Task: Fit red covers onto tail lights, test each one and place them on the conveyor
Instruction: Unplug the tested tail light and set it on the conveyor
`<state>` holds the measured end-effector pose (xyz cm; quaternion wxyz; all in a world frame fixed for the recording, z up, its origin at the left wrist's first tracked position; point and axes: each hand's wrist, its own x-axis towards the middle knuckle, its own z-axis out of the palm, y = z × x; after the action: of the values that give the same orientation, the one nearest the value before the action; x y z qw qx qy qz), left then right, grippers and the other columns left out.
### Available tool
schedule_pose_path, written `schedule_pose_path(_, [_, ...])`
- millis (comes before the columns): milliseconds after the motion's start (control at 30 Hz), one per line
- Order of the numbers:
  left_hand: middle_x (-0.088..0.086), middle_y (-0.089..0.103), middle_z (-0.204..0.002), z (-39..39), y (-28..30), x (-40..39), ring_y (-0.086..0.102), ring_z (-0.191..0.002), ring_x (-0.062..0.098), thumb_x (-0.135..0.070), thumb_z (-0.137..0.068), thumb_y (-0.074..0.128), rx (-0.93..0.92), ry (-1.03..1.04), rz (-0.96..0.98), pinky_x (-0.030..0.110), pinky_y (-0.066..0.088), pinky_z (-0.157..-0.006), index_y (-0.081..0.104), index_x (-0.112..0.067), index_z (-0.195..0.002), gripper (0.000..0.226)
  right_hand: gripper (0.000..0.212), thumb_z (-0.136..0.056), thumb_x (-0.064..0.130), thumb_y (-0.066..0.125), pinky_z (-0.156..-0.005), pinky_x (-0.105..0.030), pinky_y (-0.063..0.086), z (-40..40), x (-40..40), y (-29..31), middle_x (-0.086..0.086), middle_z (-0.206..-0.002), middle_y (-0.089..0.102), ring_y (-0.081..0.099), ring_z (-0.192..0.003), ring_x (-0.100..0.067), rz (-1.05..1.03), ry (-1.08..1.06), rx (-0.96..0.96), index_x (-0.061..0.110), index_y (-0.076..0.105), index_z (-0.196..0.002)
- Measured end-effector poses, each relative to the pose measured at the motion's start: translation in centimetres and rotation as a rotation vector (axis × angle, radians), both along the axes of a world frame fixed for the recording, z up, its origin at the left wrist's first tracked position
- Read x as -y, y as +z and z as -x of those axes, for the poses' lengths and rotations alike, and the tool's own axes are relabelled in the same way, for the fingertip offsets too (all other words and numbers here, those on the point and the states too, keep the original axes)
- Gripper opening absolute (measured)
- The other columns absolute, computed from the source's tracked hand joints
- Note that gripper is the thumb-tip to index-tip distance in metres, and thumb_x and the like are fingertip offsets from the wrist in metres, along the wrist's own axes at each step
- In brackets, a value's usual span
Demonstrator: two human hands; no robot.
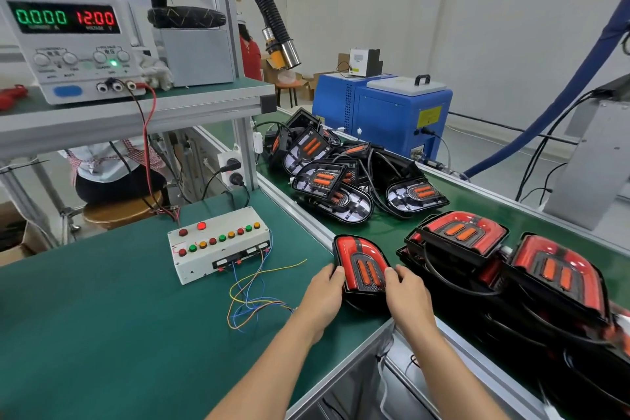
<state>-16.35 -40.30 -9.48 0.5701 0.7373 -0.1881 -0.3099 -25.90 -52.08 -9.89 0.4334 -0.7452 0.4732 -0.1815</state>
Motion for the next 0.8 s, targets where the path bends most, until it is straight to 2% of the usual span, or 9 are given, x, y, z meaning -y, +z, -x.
schedule_pose_path(67, [-0.016, 0.061, -0.122, 0.2, 0.3, -0.4, 0.058, -0.107, -0.001, -0.035, -0.111, 0.036, 0.038, -0.001, -0.014, 0.02, 0.046, -0.091, 0.058, -0.02, -0.131, 0.034, 0.054, -0.103, 0.041, 0.041, -0.113, -0.047, 0.04, 0.3, -0.3, 0.1, -0.009, -0.144, 0.057, 0.048, -0.135, -0.028, 0.025, 0.002, 0.014, 0.012, 0.049, -0.147])
schedule_pose_path(100, [-0.017, 0.056, -0.125, 0.4, 0.5, -0.7, 0.055, -0.109, -0.002, -0.037, -0.111, 0.035, 0.06, -0.008, -0.031, 0.017, 0.041, -0.091, 0.054, -0.02, -0.138, 0.036, 0.055, -0.103, 0.041, 0.042, -0.115, -0.047, 0.038, 0.6, -0.7, 0.2, -0.009, -0.147, 0.054, 0.046, -0.138, -0.028, 0.06, 0.002, 0.02, 0.011, 0.047, -0.149])
schedule_pose_path(200, [-0.006, 0.038, -0.159, 0.6, 0.8, -1.8, 0.037, -0.145, 0.013, -0.042, -0.11, 0.036, 0.131, -0.004, -0.078, 0.026, 0.028, -0.114, 0.032, -0.019, -0.158, 0.055, 0.05, -0.103, 0.036, 0.045, -0.114, -0.042, 0.034, 1.4, -2.9, 0.6, -0.009, -0.147, 0.053, 0.042, -0.138, -0.025, 0.238, -0.012, 0.11, 0.009, 0.05, -0.145])
schedule_pose_path(267, [-0.005, 0.034, -0.164, 0.6, 1.1, -2.9, 0.031, -0.15, 0.013, -0.044, -0.109, 0.038, 0.181, 0.025, -0.06, 0.031, 0.023, -0.122, 0.032, -0.022, -0.159, 0.055, 0.042, -0.102, 0.033, 0.046, -0.109, -0.041, 0.035, 1.8, -5.3, 1.0, -0.007, -0.138, 0.057, 0.042, -0.131, -0.022, 0.388, -0.028, 0.221, 0.012, 0.057, -0.137])
schedule_pose_path(367, [-0.011, 0.044, -0.157, 0.5, 1.7, -5.5, 0.039, -0.144, 0.004, -0.041, -0.108, 0.042, 0.271, 0.071, 0.009, 0.03, 0.03, -0.121, 0.043, -0.027, -0.152, 0.047, 0.04, -0.096, 0.034, 0.05, -0.105, -0.044, 0.039, 1.6, -8.8, 1.7, -0.006, -0.127, 0.056, 0.043, -0.126, -0.024, 0.637, -0.041, 0.387, 0.01, 0.067, -0.124])
schedule_pose_path(467, [-0.02, 0.063, -0.135, 0.6, 3.0, -9.4, 0.053, -0.122, -0.014, -0.034, -0.108, 0.046, 0.315, 0.105, 0.118, 0.007, 0.043, -0.094, 0.061, -0.037, -0.128, 0.026, 0.027, -0.1, 0.031, 0.052, -0.095, -0.019, 0.038, 0.7, -12.2, 3.0, 0.011, -0.114, 0.053, 0.049, -0.109, -0.003, 0.528, 0.095, 0.574, 0.021, 0.067, -0.12])
schedule_pose_path(567, [-0.02, 0.076, -0.105, 0.3, 3.8, -14.5, 0.067, -0.106, -0.004, -0.022, -0.107, 0.05, 0.359, 0.198, 0.164, 0.019, 0.051, -0.093, 0.073, -0.033, -0.105, 0.026, 0.016, -0.1, 0.023, 0.057, -0.08, -0.006, 0.041, -1.2, -16.7, 3.5, 0.02, -0.101, 0.063, 0.061, -0.097, 0.0, 0.367, 0.352, 0.655, 0.035, 0.064, -0.107])
schedule_pose_path(733, [-0.017, 0.077, -0.088, -1.8, 3.2, -23.5, 0.072, -0.089, 0.002, -0.016, -0.105, 0.053, 0.378, 0.49, 0.056, 0.013, 0.052, -0.076, 0.076, -0.028, -0.09, 0.03, 0.021, -0.098, 0.019, 0.062, -0.068, -0.009, 0.043, -5.9, -24.7, 1.7, 0.024, -0.081, 0.069, 0.065, -0.075, -0.002, 0.042, 0.687, 0.506, 0.038, 0.066, -0.094])
schedule_pose_path(800, [-0.016, 0.078, -0.087, -2.8, 2.8, -26.4, 0.074, -0.089, 0.003, -0.022, -0.105, 0.053, 0.325, 0.612, 0.017, 0.019, 0.054, -0.081, 0.077, -0.027, -0.088, 0.03, 0.015, -0.098, 0.023, 0.061, -0.07, -0.019, 0.047, -7.7, -27.1, 0.7, 0.015, -0.077, 0.069, 0.063, -0.071, -0.005, -0.017, 0.77, 0.418, 0.034, 0.066, -0.09])
